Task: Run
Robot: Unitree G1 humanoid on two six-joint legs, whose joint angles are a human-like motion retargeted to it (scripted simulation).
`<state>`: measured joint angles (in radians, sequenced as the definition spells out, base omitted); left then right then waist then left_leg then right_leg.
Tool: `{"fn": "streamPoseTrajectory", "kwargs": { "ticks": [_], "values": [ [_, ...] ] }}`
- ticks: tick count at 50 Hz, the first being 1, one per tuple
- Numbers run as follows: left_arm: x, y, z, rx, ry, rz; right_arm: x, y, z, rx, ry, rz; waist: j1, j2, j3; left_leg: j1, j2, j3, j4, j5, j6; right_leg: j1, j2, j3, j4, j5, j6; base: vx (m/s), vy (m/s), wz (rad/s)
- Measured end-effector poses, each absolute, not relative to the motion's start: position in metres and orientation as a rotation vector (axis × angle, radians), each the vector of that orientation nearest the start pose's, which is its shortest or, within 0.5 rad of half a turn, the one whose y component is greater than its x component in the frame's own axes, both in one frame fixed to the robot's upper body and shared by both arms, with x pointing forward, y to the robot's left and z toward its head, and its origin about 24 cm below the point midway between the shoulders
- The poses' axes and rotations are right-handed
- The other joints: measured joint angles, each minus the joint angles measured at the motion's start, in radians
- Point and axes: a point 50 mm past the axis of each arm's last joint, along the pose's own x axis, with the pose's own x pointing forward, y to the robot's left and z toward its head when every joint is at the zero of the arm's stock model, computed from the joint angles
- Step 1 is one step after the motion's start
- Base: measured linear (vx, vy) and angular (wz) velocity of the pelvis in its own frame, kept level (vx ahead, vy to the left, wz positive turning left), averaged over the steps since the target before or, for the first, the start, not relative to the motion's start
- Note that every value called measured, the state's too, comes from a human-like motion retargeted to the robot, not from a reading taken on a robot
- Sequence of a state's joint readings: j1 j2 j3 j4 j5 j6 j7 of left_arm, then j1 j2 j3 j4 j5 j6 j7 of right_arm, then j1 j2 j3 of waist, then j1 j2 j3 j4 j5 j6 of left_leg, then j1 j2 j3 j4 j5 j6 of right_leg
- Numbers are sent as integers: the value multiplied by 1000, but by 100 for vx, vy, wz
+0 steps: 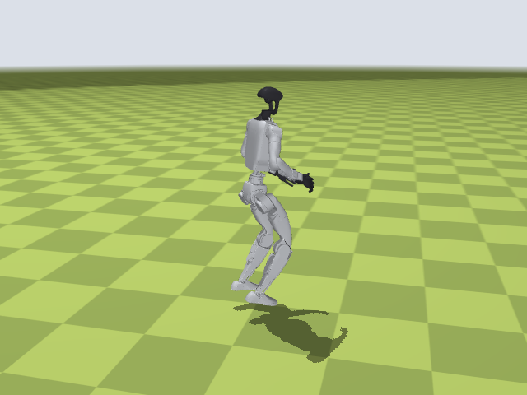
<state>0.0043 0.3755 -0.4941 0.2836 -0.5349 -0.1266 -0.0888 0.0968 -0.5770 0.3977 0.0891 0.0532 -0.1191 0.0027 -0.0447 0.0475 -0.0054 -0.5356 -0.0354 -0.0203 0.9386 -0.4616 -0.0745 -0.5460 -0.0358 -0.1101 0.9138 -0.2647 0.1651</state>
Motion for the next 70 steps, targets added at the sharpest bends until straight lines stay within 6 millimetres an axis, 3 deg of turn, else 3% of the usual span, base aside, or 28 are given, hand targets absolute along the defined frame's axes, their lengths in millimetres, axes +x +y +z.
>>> {"fn": "streamPoseTrajectory", "kwargs": {
  "ticks": [3,7,10,15,19,25,28,32,34,37,42,45,48,50,53,55,57,60,64,67,70],
  "values": [
    [209,136,-34,-146,350,-394,205,-183,2,-451,180,432,-6,-21,-5,15,-40,-15,-3,30,-8,-11,-5,5,97,-1,-1,-10,10,12],
    [199,139,-42,-196,396,-376,201,-182,8,-384,171,454,4,-40,-15,38,-64,-16,24,-14,10,-3,-16,2,161,-79,-35,-11,10,-4],
    [188,141,-51,-251,444,-345,198,-179,10,-341,163,452,17,-48,-19,35,-73,-8,101,-129,44,-3,-31,3,214,-196,-70,-12,9,-18],
    [184,150,-58,-232,468,-249,201,-174,11,-378,124,404,13,-64,31,-21,-86,36,279,-411,143,-77,-79,14,440,-429,-115,-12,7,1],
    [184,155,-60,-167,458,-193,208,-164,10,-387,94,394,3,-58,36,-45,-88,32,262,-381,150,-137,-62,31,469,-337,-97,-6,4,-10],
    [175,158,-62,-150,460,-189,209,-162,9,-371,90,416,20,-26,23,-54,-84,-33,197,-122,33,-97,15,19,251,-179,-47,-5,-1,-1],
    [171,160,-63,-168,475,-195,211,-166,11,-384,87,411,36,-18,13,-75,-60,-20,244,-149,42,-73,28,13,202,-213,-64,-9,-2,6],
    [171,164,-64,-180,479,-173,223,-171,17,-471,59,403,58,-7,20,-109,-9,11,393,-301,92,-83,27,-8,284,-409,-133,-9,-1,2],
    [176,164,-61,-194,461,-162,232,-173,21,-494,41,398,65,-2,36,-111,11,22,434,-345,109,-87,28,-17,317,-450,-146,-6,1,0],
    [180,162,-51,-260,414,-164,236,-173,28,-454,20,393,64,1,36,-73,16,17,383,-298,98,-49,42,-14,249,-382,-126,0,0,0],
    [175,160,-37,-328,343,-185,218,-175,26,-344,47,398,54,-1,-11,4,5,3,221,-68,20,23,47,-9,90,-102,-41,0,0,0],
    [171,158,-36,-361,339,-195,206,-178,22,-299,72,401,45,-5,-32,29,-13,6,177,-3,3,30,26,-23,105,-43,-23,-2,1,5],
    [171,157,-38,-361,355,-215,198,-181,19,-254,96,385,37,-15,-45,43,-21,25,184,-66,31,25,-8,-40,177,-123,-57,-9,3,6],
    [171,156,-41,-342,374,-224,194,-181,14,-240,113,372,33,-21,-46,39,-24,34,221,-158,60,15,-26,-47,242,-234,-91,-12,2,5],
    [185,157,-41,-264,364,-222,196,-177,7,-255,132,351,28,-31,-17,7,-18,55,310,-340,116,-18,-53,-60,353,-435,-143,-13,1,10],
    [199,155,-37,-208,329,-208,200,-172,2,-268,136,346,28,-39,10,-20,-11,71,366,-407,135,-46,-70,-71,418,-501,-161,-12,1,8],
    [214,151,-26,-189,268,-201,209,-167,5,-269,108,348,21,-44,22,-33,-11,76,361,-405,140,-63,-74,-70,422,-487,-160,-9,2,0],
    [225,149,1,-184,140,-203,216,-161,20,-248,32,349,15,-34,11,-11,-2,65,270,-328,113,-45,-47,-68,319,-387,-126,-2,1,-4],
    [223,149,27,-155,5,-192,215,-159,41,-232,-65,328,13,-25,-32,42,-9,33,63,-35,19,15,-10,-40,92,-105,-28,0,1,-11],
    [216,153,34,-119,-43,-172,212,-160,50,-240,-108,320,17,-20,-65,52,-11,28,-34,148,-33,37,-12,-32,-5,67,16,-1,1,-6],
    [208,157,29,-107,-25,-145,208,-163,53,-254,-128,317,30,-16,-78,44,-18,32,0,192,-46,46,-22,-30,11,123,28,-8,1,-14]
  ]
}}
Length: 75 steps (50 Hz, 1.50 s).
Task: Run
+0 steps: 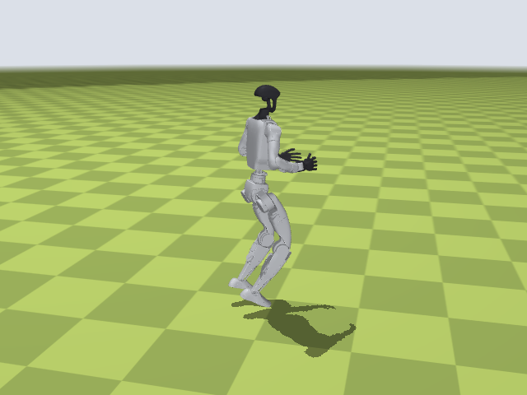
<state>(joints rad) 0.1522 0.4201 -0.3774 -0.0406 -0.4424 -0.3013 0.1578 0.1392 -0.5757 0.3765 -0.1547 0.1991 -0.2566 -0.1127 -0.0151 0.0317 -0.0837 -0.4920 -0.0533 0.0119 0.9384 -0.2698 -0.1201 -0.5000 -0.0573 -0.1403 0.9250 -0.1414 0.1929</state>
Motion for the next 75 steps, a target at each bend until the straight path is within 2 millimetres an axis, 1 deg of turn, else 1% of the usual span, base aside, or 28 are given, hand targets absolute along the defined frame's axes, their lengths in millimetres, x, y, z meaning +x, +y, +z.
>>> {"fn": "streamPoseTrajectory", "kwargs": {
  "ticks": [2,5,7,8,11,13,14,16,18,19,20,23,25,27,29,32,35,38,40,43,47,51,57,61,65,70,72,75],
  "values": [
    [204,160,20,-111,17,-132,207,-165,54,-257,-133,303,7,0,-1,-4,0,14,49,-34,19,8,-12,-4,37,-16,-11,-11,0,-16],
    [197,164,7,-124,85,-121,206,-169,52,-258,-125,279,18,-6,0,-13,0,30,125,-141,55,18,-29,-5,100,-118,-41,-14,-2,-19],
    [194,165,0,-133,123,-114,206,-170,48,-267,-115,270,26,-11,5,-26,1,38,196,-257,88,17,-40,-6,160,-259,-74,-18,-3,-20],
    [193,166,-3,-137,136,-108,207,-171,47,-280,-111,266,31,-14,11,-35,2,42,234,-328,106,13,-45,-9,193,-352,-96,-19,-3,-20],
    [201,169,-6,-115,140,-77,213,-171,41,-352,-103,259,43,-19,50,-75,12,55,359,-531,161,-18,-60,-28,315,-613,-164,-20,-4,-14],
    [210,167,-2,-95,106,-50,218,-169,36,-407,-104,253,35,-31,71,-120,3,65,393,-597,199,-64,-90,-41,384,-718,-192,-23,-4,25],
    [216,165,3,-91,76,-38,222,-168,36,-427,-117,248,25,-39,74,-140,-5,70,386,-603,213,-88,-105,-44,399,-729,-197,-22,-3,41],
    [228,162,18,-93,-1,-24,228,-165,41,-449,-158,239,9,-42,75,-148,-3,77,352,-603,227,-110,-108,-49,388,-700,-191,-15,-1,-2],
    [234,160,37,-98,-89,-20,232,-164,51,-446,-211,224,8,-22,81,-112,33,79,300,-597,214,-87,-70,-56,321,-621,-173,-7,0,-57],
    [236,160,45,-97,-129,-20,232,-164,57,-438,-239,214,8,-11,81,-89,50,78,253,-567,199,-71,-48,-57,270,-565,-160,-5,0,-59],
    [237,159,53,-94,-168,-22,233,-165,64,-428,-268,203,6,-1,79,-64,63,76,197,-525,181,-54,-28,-58,214,-504,-145,-6,0,-39],
    [236,159,68,-65,-249,-26,231,-165,79,-396,-333,196,-14,5,53,-9,71,74,1,-274,90,-29,-9,-61,61,-332,-100,-4,-1,-14],
    [235,160,71,-34,-272,-27,230,-164,85,-388,-362,208,-25,2,34,17,68,75,-102,-147,49,-22,-11,-67,-8,-244,-81,-3,-1,-4],
    [233,161,67,-14,-256,-29,229,-164,90,-388,-379,227,-27,-1,26,32,70,77,-126,-90,27,-15,-12,-74,-40,-198,-72,-6,-1,-13],
    [231,162,57,-3,-207,-30,228,-165,90,-392,-382,243,-23,-3,25,37,78,81,-78,-97,23,-8,-10,-78,-41,-191,-72,-8,-1,-16],
    [228,164,36,-5,-98,-41,227,-166,87,-398,-362,251,-16,-2,29,49,105,92,32,-166,40,7,3,-82,-36,-237,-90,-7,-2,-18],
    [222,165,12,-23,31,-60,228,-167,77,-403,-311,259,-6,5,42,63,136,92,157,-262,58,22,25,-74,-6,-341,-118,-6,-2,-20],
    [219,164,-12,-34,158,-89,231,-168,62,-423,-235,276,6,16,69,76,165,84,266,-355,73,37,40,-76,40,-446,-156,-5,-1,-19],
    [217,161,-28,-33,235,-109,233,-168,47,-434,-165,288,12,25,91,79,181,77,328,-397,78,41,49,-75,69,-509,-178,0,0,0],
    [219,155,-46,-16,321,-145,236,-170,21,-439,-40,306,21,38,122,80,200,71,382,-412,80,55,61,-72,72,-545,-191,0,0,0],
    [216,148,-63,8,401,-192,227,-175,-16,-433,139,319,29,49,126,71,216,67,393,-405,86,79,69,-70,19,-524,-188,0,0,0],
    [212,148,-75,52,460,-222,213,-183,-47,-419,300,300,36,60,117,67,214,61,316,-403,85,127,82,-64,-90,-466,-174,0,0,0],
    [209,157,-88,140,531,-235,195,-200,-79,-408,487,229,37,68,99,84,182,47,106,-403,89,193,85,-50,-238,-397,-159,0,1,0],
    [202,169,-100,217,607,-222,182,-213,-97,-413,601,161,26,65,87,108,148,36,-35,-387,98,217,75,-45,-293,-376,-151,4,6,0],
    [188,181,-116,288,712,-211,167,-226,-113,-413,711,89,12,58,73,153,119,34,-157,-365,111,241,60,-46,-339,-362,-141,4,8,5],
    [160,192,-136,342,860,-201,143,-237,-129,-395,843,13,0,54,63,198,103,42,-231,-374,131,259,43,-51,-348,-362,-126,5,9,5],
    [151,197,-142,357,909,-196,136,-241,-134,-385,883,-12,-3,41,54,240,82,49,-320,-344,139,282,28,-53,-395,-343,-118,5,8,7],
    [131,202,-150,360,989,-183,121,-244,-141,-372,948,-40,-4,40,53,247,80,56,-309,-354,140,280,17,-58,-362,-352,-108,1,7,1]
  ]
}}
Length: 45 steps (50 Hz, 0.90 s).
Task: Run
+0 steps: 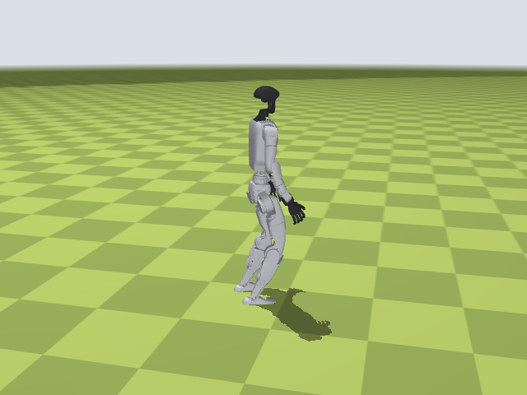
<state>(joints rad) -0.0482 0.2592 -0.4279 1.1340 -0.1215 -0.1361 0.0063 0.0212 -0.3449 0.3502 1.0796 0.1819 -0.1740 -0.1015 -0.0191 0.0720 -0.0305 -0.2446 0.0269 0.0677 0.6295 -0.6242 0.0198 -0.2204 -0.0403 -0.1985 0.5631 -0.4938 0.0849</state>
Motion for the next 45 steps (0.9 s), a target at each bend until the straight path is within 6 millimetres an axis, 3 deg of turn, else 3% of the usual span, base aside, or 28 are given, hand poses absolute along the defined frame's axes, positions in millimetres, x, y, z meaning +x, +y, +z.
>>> {"fn": "streamPoseTrajectory", "kwargs": {
  "ticks": [5,10,25,45],
  "values": [
    [109,210,-158,348,1080,-148,104,-249,-148,-352,1028,-74,3,-14,-9,26,-20,11,-41,11,5,5,-26,-9,10,-6,11,2,6,3],
    [100,215,-160,327,1112,-106,95,-252,-151,-341,1071,-93,6,-33,-10,55,-44,18,-78,24,12,10,-56,-16,29,-19,18,0,0,0],
    [105,221,-156,305,1070,-17,86,-250,-154,-337,1109,-102,12,-76,6,98,-91,16,-110,32,30,16,-109,-17,92,-67,12,0,0,0],
    [109,222,-154,317,1048,-49,89,-239,-156,-352,1105,-11,12,-58,21,60,-60,8,-14,-3,24,18,-77,-10,97,-75,-8,0,0,0]
  ]
}}
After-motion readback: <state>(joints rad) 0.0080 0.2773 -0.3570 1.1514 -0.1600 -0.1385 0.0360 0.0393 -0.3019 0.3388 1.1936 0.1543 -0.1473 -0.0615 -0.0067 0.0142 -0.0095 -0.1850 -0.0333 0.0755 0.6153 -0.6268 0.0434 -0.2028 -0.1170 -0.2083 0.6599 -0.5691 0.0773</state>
